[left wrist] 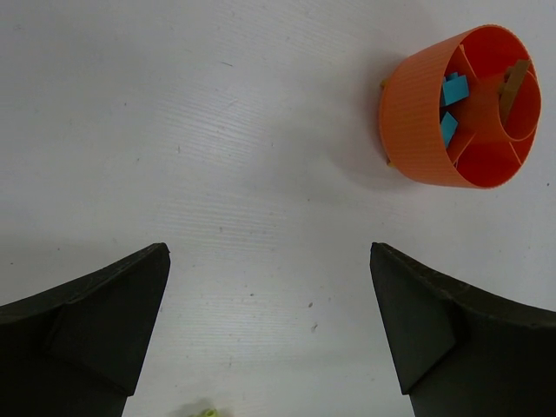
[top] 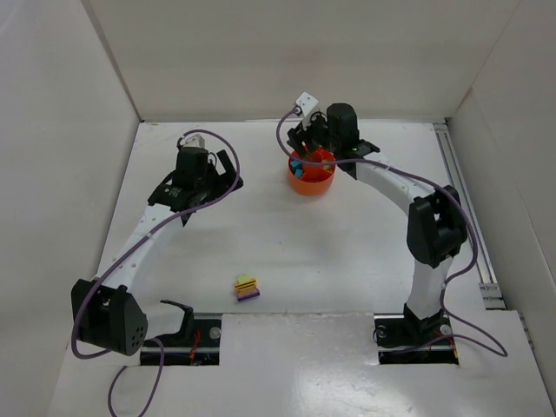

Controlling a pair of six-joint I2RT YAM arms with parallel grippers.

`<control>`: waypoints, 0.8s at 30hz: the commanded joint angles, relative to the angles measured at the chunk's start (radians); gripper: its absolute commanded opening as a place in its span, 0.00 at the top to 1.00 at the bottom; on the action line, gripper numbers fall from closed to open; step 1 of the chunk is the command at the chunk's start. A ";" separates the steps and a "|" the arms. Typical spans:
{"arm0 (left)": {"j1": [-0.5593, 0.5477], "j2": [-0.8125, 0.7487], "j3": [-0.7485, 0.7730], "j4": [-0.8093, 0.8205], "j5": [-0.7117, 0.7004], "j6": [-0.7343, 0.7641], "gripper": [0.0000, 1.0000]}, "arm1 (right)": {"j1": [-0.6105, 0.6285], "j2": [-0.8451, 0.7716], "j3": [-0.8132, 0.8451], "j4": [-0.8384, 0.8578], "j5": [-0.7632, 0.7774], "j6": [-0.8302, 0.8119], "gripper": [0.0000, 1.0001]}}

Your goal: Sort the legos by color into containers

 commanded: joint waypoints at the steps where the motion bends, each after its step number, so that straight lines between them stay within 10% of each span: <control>1: 0.006 -0.009 0.015 0.030 0.009 0.022 0.01 | 0.007 0.061 0.073 -0.113 0.058 -0.031 0.29; 14: 0.006 0.010 0.015 0.030 -0.002 0.041 0.01 | 0.067 0.194 0.268 -0.306 0.239 -0.080 0.32; 24: 0.006 0.010 0.006 0.030 -0.002 0.041 0.01 | 0.076 0.147 0.199 -0.305 0.312 -0.071 0.58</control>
